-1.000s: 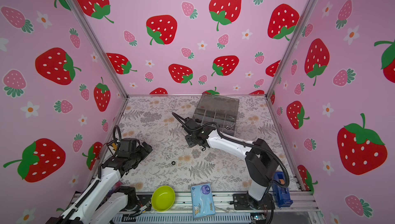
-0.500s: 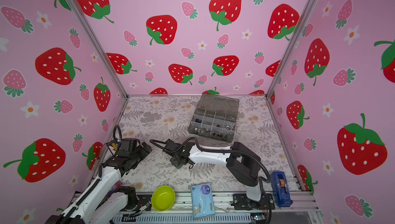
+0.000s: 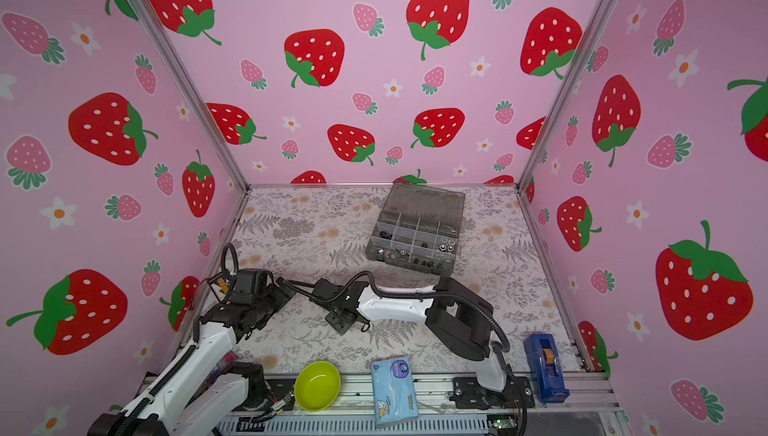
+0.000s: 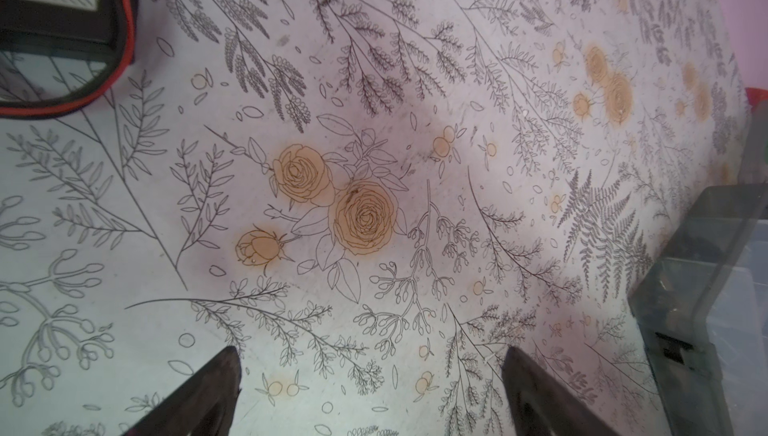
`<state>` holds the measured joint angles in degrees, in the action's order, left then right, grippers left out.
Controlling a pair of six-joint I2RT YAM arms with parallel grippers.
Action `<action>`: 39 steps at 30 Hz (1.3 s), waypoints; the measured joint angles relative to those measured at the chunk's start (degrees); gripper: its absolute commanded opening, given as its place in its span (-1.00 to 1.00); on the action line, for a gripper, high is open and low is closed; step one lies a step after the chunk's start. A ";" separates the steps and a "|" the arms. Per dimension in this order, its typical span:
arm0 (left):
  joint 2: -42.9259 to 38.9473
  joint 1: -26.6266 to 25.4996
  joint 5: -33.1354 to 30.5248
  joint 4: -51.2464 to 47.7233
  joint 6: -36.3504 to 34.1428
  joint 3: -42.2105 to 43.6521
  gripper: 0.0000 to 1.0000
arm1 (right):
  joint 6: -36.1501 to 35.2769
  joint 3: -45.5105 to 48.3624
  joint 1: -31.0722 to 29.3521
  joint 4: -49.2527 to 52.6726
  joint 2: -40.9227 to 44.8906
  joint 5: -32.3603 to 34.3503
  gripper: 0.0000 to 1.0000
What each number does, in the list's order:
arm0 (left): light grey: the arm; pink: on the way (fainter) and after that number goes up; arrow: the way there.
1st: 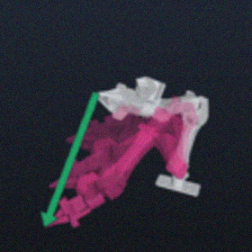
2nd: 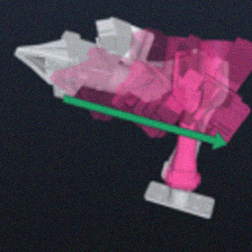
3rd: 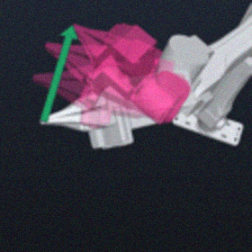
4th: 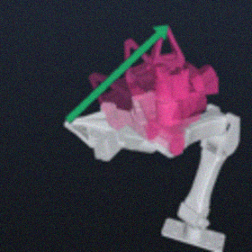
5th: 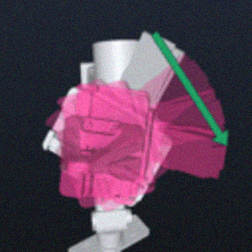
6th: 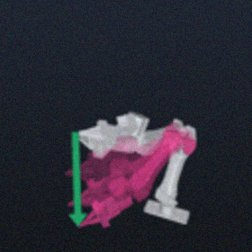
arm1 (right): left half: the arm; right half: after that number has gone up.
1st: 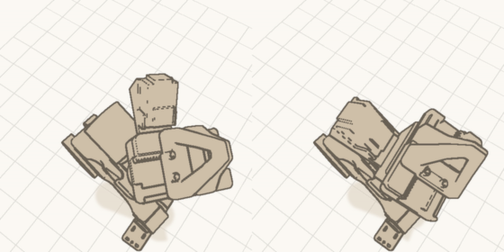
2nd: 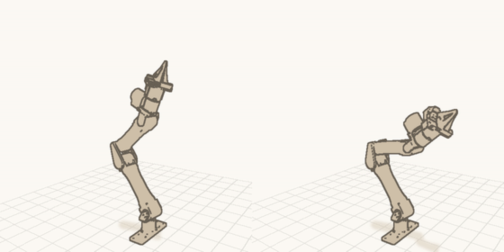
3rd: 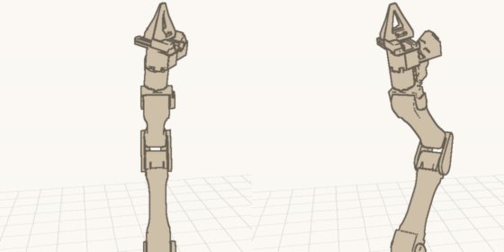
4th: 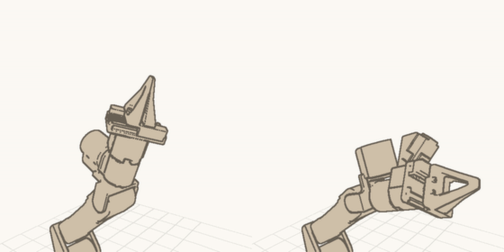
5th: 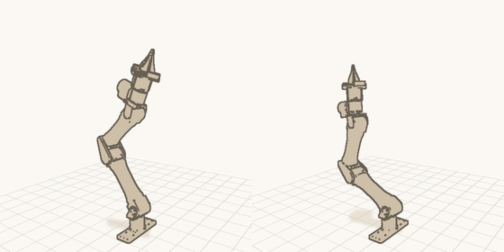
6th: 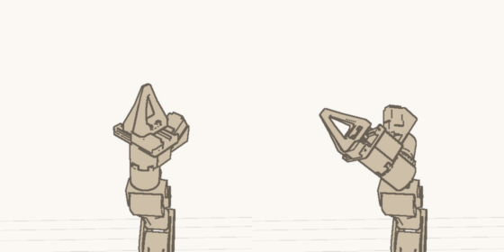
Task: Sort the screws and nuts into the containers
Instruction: 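Move the right gripper back to the last loose nut and close on it, then lift the black hex nut with the right gripper and carry it over the box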
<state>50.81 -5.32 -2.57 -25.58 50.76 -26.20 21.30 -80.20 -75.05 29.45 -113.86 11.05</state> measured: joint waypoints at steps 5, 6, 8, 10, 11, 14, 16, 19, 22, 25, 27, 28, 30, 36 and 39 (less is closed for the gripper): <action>0.28 0.00 -0.02 -0.04 -0.04 -0.31 0.99 | -0.50 -1.27 -0.09 -0.09 -2.69 -1.29 0.27; 0.28 0.02 -0.02 -0.04 -0.07 -0.42 0.99 | -0.55 -1.40 -0.09 -0.07 -2.95 -1.44 0.26; 0.31 0.09 -0.02 -0.04 -0.09 -0.72 0.98 | -0.59 -1.86 -0.09 0.00 -3.63 -1.42 0.24; 0.35 0.09 -0.02 -0.02 -0.15 -0.92 0.98 | -0.57 -2.49 -0.09 -0.13 -4.20 -1.14 0.21; 0.42 0.09 -0.02 0.00 -0.20 -0.96 0.98 | -0.52 -2.78 -0.07 -0.17 -4.46 -0.85 0.19; 0.81 0.09 0.00 -0.02 -0.22 -0.98 0.99 | -0.28 -3.10 0.61 -0.37 -4.79 -0.31 0.13; 1.03 0.09 0.02 0.00 -0.22 -0.98 0.99 | -0.13 -3.10 1.07 -0.63 -4.83 -0.28 0.07; 1.09 0.09 0.04 0.00 -0.22 -0.98 0.99 | 0.20 -3.10 2.23 -1.18 -4.94 -0.28 0.04; 0.96 0.09 0.04 -0.02 -0.22 -0.98 0.99 | 0.48 -3.10 3.50 -1.92 -5.11 -0.39 -0.02; 0.55 0.09 0.04 -0.02 -0.22 -0.98 0.98 | 0.94 -3.10 4.02 -2.80 -5.33 -0.57 -0.06; 0.31 0.09 0.02 -0.02 -0.22 -0.98 0.98 | 1.16 -3.13 4.26 -3.19 -5.44 -0.61 -0.09; 0.24 0.09 0.04 -0.02 -0.22 -0.98 0.99 | 1.31 -3.15 4.33 -3.34 -5.53 -0.63 -0.12; 0.22 0.11 0.04 -0.02 -0.22 -0.98 0.99 | 1.51 -3.37 4.55 -3.34 -5.70 -0.59 -0.14; 0.24 0.20 0.11 0.00 -0.22 -0.98 0.99 | 2.12 -3.54 4.85 -3.34 -5.81 -1.38 -0.17; 0.42 0.20 0.17 0.02 -0.22 -0.98 0.99 | 2.56 -3.52 4.98 -3.30 -5.81 -1.90 -0.18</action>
<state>51.22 -5.13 -2.39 -25.56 50.54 -27.18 23.86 -83.72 -70.06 26.15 -119.68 9.15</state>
